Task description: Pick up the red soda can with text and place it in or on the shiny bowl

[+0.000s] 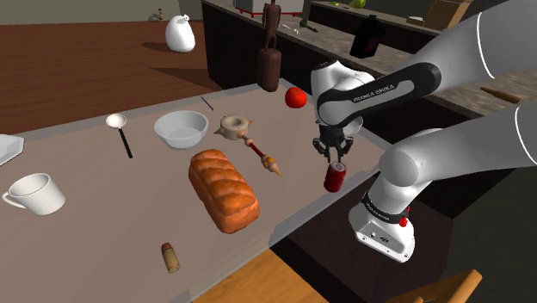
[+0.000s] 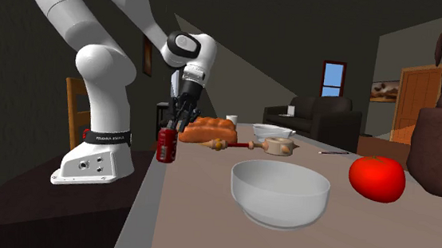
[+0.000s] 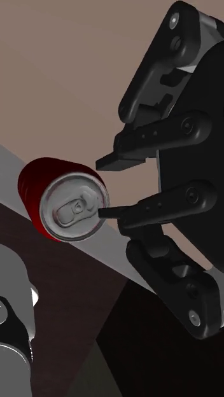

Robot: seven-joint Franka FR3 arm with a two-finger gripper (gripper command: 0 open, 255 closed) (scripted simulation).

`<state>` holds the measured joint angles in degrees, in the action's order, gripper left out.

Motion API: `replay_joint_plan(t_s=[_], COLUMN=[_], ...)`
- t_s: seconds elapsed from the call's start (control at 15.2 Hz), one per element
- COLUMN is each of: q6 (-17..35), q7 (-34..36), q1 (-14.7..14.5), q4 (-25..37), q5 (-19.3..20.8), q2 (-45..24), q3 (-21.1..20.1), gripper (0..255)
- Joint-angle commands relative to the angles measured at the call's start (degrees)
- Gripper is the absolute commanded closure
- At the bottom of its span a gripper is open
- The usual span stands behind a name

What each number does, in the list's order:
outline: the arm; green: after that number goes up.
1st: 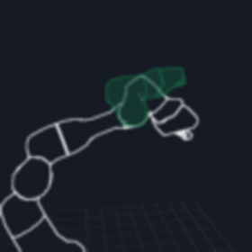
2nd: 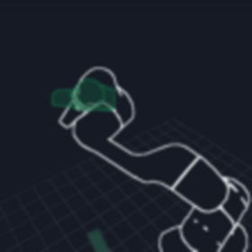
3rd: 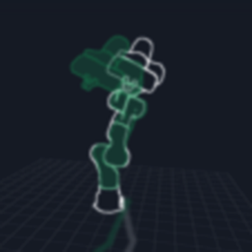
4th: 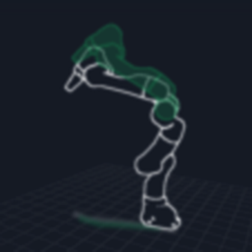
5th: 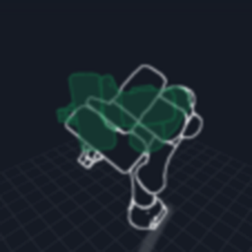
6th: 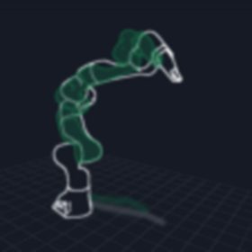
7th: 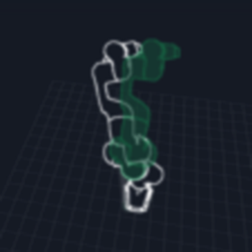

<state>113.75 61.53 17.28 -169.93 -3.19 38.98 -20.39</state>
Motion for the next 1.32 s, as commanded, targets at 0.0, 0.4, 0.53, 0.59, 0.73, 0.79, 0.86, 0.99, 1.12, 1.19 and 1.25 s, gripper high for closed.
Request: replay_joint_plan(t_s=[0.0, 0.4, 0.53, 0.59, 0.73, 0.79, 0.86, 0.99, 1.12, 1.19, 1.25], q6=[-2.07, -5.36, -6.64, -7.57, -5.87, -4.99, -4.09, -2.24, -0.72, -0.73, -0.72], q7=[-0.40, -1.05, -15.06, -20.47, -20.53, -20.56, -20.58, -20.64, -20.68, -20.68, -20.68], q1=[-0.23, -0.24, -0.45, -0.50, -0.65, -0.76, -0.87, -1.11, -1.31, -1.31, -1.31], q4=[0.25, 1.62, 1.12, 1.33, -0.10, -0.80, -1.49, -2.84, -3.88, -3.88, -3.88], q5=[-0.15, 0.18, -3.55, -4.83, -5.17, -5.34, -5.51, -5.88, -6.19, -6.18, -6.19], q2=[1.43, 3.49, -1.10, -3.66, -3.93, -4.11, -4.32, -4.82, -5.31, -5.30, -5.31], q3=[0.48, 1.18, 11.20, 14.81, 14.59, 14.49, 14.40, 14.22, 14.08, 14.08, 14.08], gripper=[255, 0, 0, 0, 0, 0, 0, 0, 0, 0, 0])
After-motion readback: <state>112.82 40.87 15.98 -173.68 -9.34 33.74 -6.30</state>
